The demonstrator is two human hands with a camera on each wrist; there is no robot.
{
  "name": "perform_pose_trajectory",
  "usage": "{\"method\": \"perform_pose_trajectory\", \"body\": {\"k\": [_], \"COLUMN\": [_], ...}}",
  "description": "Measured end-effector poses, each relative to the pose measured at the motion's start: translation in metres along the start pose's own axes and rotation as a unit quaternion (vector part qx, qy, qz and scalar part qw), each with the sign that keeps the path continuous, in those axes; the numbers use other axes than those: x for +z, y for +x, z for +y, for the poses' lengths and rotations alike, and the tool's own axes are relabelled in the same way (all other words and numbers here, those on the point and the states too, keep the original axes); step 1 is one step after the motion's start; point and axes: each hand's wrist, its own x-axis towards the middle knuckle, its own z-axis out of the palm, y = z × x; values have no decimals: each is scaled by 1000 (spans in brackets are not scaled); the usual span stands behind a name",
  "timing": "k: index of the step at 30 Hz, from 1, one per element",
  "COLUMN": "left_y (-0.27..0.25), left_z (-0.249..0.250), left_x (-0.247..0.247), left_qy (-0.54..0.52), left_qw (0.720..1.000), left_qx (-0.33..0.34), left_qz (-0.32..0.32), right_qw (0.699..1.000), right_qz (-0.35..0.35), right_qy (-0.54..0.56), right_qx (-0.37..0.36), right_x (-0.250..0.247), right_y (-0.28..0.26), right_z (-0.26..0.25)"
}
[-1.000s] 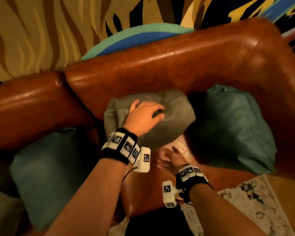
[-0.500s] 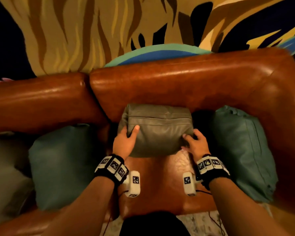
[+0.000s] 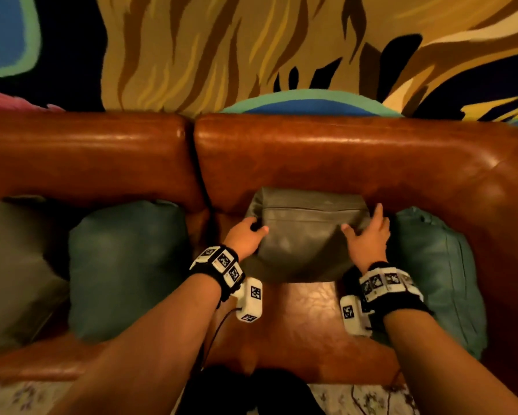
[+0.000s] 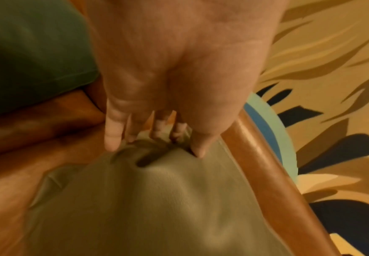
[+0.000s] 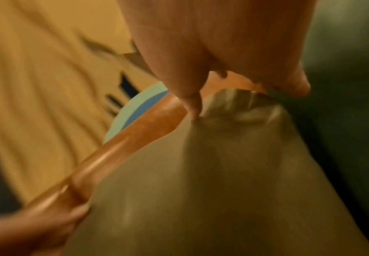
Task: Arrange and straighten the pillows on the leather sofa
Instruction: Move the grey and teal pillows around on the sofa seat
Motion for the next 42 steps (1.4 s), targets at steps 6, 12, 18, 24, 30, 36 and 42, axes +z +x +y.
{"method": "perform_pose_trajectory", "body": {"k": [6, 12, 18, 24, 30, 36, 42], "left_y": [-31, -92, -155, -176, -178, -207, -187], "left_z": [-68, -221, -424, -547, -580, -567, -538], "left_x": [-88, -208, -303, -340, -380, -452, -466], "left_qy": [-57, -106, -178, -476, -600, -704, -667], "left_qw": [995, 973, 905, 783, 746, 676, 689], "left_qx": [-27, -136, -345, -371, -271, -167, -164], "left_qz": [77, 156, 176, 153, 97, 139, 229], "right_qw": [934, 872, 829, 851, 879, 853, 879], "right_qz": [-180, -339, -461, -501, -449, -486, -317], "right_qy": [-91, -112, -153, -131, -150, 80, -194], "right_qx": [-295, -334, -277, -89, -60, -171, -300], "right_x": [90, 219, 396, 532, 556, 516, 562], "right_y": [-77, -179, -270, -305, -323, -340, -368], "right_z": [-125, -244, -310, -335, -375, -532, -525]}}
